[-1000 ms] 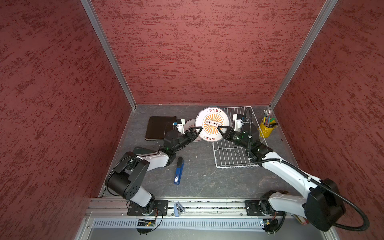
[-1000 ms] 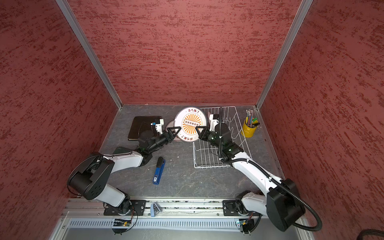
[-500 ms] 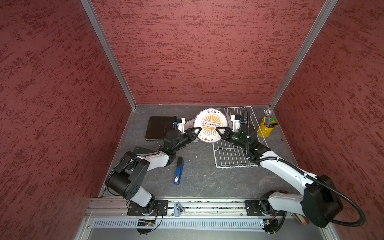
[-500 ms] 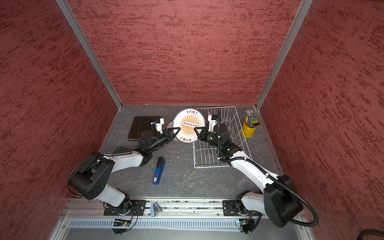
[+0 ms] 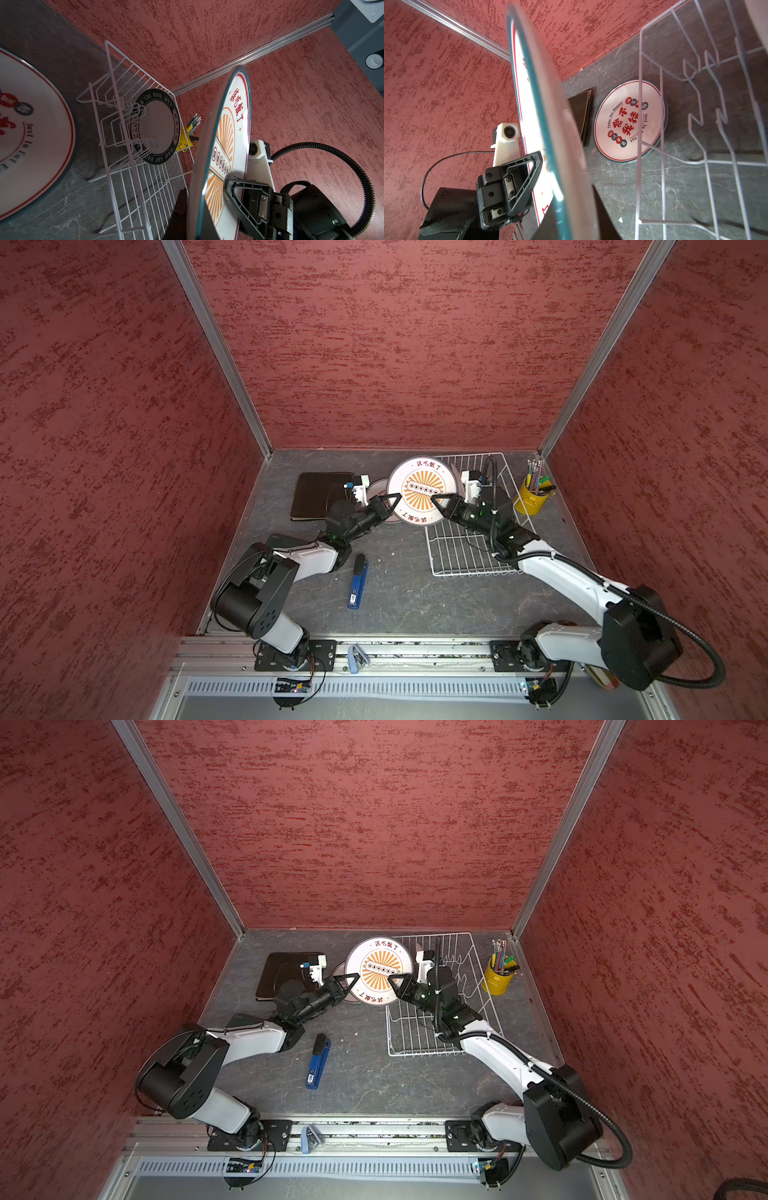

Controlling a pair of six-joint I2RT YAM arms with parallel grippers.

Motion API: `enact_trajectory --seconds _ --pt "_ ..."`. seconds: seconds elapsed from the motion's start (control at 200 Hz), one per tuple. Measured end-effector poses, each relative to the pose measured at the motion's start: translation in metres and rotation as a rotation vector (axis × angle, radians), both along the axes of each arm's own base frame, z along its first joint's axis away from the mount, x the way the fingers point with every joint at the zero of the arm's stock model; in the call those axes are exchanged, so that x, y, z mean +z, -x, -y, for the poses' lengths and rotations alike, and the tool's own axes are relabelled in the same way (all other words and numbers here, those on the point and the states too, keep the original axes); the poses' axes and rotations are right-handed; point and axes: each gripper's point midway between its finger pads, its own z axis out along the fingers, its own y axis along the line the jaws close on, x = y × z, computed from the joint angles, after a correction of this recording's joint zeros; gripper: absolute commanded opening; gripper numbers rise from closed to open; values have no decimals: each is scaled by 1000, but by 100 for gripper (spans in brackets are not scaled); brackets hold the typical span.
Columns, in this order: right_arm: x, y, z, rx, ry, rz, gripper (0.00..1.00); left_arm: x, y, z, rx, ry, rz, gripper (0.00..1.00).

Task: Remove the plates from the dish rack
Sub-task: 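Close the left gripper on the sunburst plate rim while the right gripper opens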

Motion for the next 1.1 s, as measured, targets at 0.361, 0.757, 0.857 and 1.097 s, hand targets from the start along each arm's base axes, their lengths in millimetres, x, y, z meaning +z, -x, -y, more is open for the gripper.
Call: enact_trajectory --seconds 0.361,0.757,0.857,1.097 --pt "3 0 -1 10 5 16 74 -5 -1 -1 2 -14 -8 0" --pt "0 1 0 14 27 15 91 -20 -13 -32 64 5 -53 0" --pt "-3 1 0 13 36 9 91 -20 -15 -36 73 8 -54 0" --pt "-2 3 1 13 38 10 92 -21 -11 -49 100 10 -57 0"
